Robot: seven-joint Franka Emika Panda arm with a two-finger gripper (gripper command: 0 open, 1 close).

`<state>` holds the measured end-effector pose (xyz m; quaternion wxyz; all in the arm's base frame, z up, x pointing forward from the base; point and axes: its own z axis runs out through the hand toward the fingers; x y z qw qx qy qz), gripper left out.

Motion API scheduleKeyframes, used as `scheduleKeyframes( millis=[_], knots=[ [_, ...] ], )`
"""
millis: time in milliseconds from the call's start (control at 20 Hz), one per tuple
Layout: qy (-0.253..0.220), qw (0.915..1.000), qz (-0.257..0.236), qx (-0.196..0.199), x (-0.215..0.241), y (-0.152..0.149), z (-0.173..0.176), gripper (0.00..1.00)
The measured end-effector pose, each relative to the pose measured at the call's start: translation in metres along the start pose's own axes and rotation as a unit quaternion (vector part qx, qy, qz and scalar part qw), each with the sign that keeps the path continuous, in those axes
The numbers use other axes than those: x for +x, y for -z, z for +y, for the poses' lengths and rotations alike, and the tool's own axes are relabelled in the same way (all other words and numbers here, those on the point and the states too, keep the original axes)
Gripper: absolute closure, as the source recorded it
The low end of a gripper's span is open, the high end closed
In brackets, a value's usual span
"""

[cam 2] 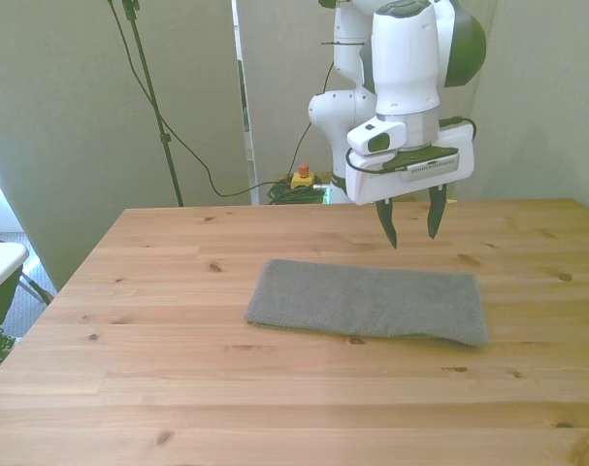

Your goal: Unfold the towel

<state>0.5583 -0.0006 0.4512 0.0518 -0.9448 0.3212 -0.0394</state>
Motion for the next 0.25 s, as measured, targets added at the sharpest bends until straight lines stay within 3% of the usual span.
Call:
scheduleKeyframes(
  millis=[250],
  knots=[
    [-0.091, 0.9923, 0.044, -0.072, -0.060, 0.005, 0.022, 0.00]
  ],
)
